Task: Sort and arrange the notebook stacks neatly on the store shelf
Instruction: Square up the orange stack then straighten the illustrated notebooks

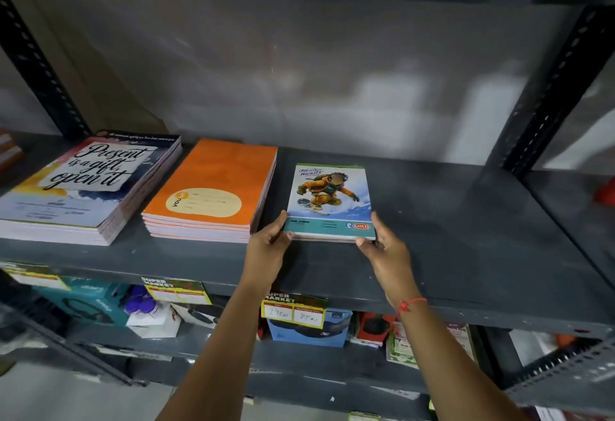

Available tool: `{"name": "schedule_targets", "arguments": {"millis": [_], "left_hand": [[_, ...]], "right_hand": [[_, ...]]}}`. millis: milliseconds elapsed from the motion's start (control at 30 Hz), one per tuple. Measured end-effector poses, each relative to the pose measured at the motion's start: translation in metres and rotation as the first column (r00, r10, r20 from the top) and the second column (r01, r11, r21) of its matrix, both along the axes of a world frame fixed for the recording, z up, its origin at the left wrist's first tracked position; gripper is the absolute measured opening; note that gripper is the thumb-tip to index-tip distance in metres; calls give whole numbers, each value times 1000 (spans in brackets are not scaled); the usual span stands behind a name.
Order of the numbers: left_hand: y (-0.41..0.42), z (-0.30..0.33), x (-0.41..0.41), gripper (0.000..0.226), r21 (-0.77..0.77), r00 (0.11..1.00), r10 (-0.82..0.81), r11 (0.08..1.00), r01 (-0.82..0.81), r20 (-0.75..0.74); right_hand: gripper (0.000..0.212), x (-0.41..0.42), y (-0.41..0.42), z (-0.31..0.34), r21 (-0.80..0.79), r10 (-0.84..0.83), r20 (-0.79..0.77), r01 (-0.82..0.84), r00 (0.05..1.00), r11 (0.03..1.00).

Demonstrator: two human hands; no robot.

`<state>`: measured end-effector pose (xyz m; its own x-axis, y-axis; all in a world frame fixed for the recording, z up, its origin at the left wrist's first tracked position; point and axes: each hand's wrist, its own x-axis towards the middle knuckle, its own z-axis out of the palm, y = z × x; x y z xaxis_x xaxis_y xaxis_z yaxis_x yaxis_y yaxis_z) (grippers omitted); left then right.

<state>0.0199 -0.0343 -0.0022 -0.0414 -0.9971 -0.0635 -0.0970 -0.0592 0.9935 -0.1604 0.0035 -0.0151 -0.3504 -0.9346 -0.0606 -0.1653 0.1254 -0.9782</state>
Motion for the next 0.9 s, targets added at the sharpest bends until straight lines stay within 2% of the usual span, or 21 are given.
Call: {"name": "schedule_targets", "arguments": {"millis": [100, 433, 900], "left_hand": [[0, 0, -1, 44, 11, 998, 42, 999, -41, -47], [-10, -9, -7, 36, 8, 978, 202, 979, -202, -56], [-9, -7, -12, 31, 52, 961, 274, 961, -272, -36]], "right_hand": [[58, 0, 0, 1, 4, -8, 10, 8, 1000, 1000], [52, 0, -3, 0, -15, -98, 29, 99, 995, 995], [45, 6, -4, 6, -12, -194, 55, 195, 979, 981]]}}
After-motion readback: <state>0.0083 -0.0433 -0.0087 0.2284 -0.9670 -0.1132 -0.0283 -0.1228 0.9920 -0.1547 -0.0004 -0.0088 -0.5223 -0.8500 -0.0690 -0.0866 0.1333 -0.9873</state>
